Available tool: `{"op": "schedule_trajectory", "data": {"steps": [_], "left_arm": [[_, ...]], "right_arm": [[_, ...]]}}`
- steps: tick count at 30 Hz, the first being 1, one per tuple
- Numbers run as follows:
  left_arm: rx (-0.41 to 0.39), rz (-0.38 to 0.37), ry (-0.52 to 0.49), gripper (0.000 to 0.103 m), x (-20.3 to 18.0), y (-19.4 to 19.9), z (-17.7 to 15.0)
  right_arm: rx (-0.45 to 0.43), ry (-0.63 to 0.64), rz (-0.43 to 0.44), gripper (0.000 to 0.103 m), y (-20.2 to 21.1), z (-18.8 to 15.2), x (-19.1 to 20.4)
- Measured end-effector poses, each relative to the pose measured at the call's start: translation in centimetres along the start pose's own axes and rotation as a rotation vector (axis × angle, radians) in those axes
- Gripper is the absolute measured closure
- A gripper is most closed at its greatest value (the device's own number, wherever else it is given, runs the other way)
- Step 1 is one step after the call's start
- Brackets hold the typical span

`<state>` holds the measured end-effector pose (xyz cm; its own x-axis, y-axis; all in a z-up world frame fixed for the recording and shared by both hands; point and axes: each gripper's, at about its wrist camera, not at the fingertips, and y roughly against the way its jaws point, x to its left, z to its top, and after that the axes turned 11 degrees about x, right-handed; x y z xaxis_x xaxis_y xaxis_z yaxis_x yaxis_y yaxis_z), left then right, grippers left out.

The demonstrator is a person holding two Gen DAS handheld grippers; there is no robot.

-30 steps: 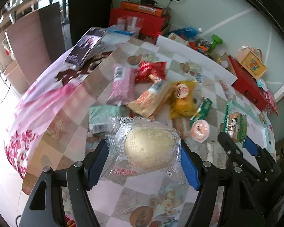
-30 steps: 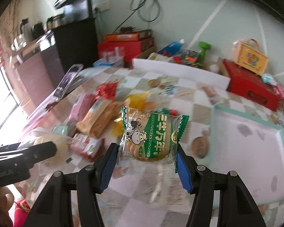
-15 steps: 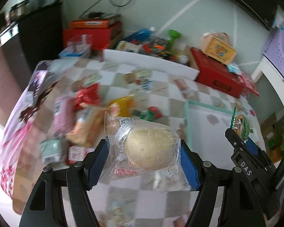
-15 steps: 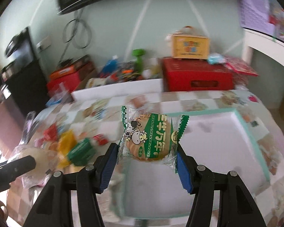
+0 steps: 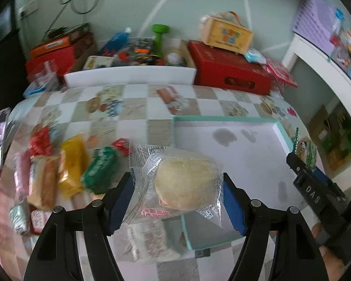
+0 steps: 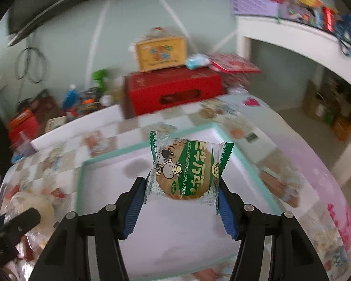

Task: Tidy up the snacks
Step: 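Lift the bread with the left tool while the right tool carries the biscuit toward the tray, then lower the bread into the tray and open the left tool while the right tool releases the biscuit there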

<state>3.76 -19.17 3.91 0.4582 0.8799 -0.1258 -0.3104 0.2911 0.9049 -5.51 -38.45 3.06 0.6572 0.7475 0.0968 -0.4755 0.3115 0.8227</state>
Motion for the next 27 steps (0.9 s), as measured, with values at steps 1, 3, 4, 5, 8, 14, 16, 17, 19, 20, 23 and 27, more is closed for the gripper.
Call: {"op": "schedule_trajectory", "data": {"steps": [1, 3, 4, 5, 8, 14, 16, 17, 19, 20, 23, 27], "left_arm": [[0.002, -0.006, -0.015, 0.029, -0.5, -0.5, 0.1], [0.0, -0.022, -0.052, 0.029, -1.6, -1.4, 0.2], [0.0, -0.024, -0.065, 0.029, -2.1, -1.8, 0.2], [-0.002, -0.027, -0.08, 0.029, -2.6, -2.2, 0.2], [-0.011, -0.043, -0.12, 0.029, -3.9, -3.1, -0.1], [0.0, -0.063, -0.15, 0.029, -4.8, -4.5, -0.9], [0.006, -0.055, -0.158, 0.029, -5.1, -4.7, -1.1], [0.01, -0.054, -0.16, 0.029, -5.1, -4.8, -1.2], [0.014, -0.048, -0.165, 0.028, -5.1, -5.0, -1.3], [0.014, -0.048, -0.169, 0.028, -5.1, -5.1, -1.3], [0.006, -0.041, -0.17, 0.019, -5.0, -4.9, -1.4], [0.0, -0.054, -0.164, 0.019, -4.7, -4.4, -1.4]], "right_arm": [[0.009, -0.022, -0.016, 0.041, -0.2, 0.1, -0.7], [0.026, -0.06, -0.045, 0.041, -0.6, 0.1, -2.0], [0.034, -0.077, -0.053, 0.041, -0.9, 0.2, -2.6], [0.043, -0.092, -0.057, 0.04, -1.1, 0.2, -3.0], [0.073, -0.137, -0.066, 0.04, -1.8, 0.1, -4.3], [0.131, -0.164, -0.099, 0.04, -2.8, -0.4, -5.0], [0.147, -0.167, -0.107, 0.04, -3.2, -0.5, -5.0], [0.154, -0.169, -0.107, 0.04, -3.3, -0.6, -5.0], [0.166, -0.169, -0.112, 0.04, -3.5, -0.7, -5.0], [0.169, -0.168, -0.116, 0.04, -3.6, -0.7, -5.0], [0.175, -0.167, -0.116, 0.04, -3.7, -0.7, -4.9], [0.177, -0.165, -0.112, 0.039, -3.7, -0.8, -4.8]]}}
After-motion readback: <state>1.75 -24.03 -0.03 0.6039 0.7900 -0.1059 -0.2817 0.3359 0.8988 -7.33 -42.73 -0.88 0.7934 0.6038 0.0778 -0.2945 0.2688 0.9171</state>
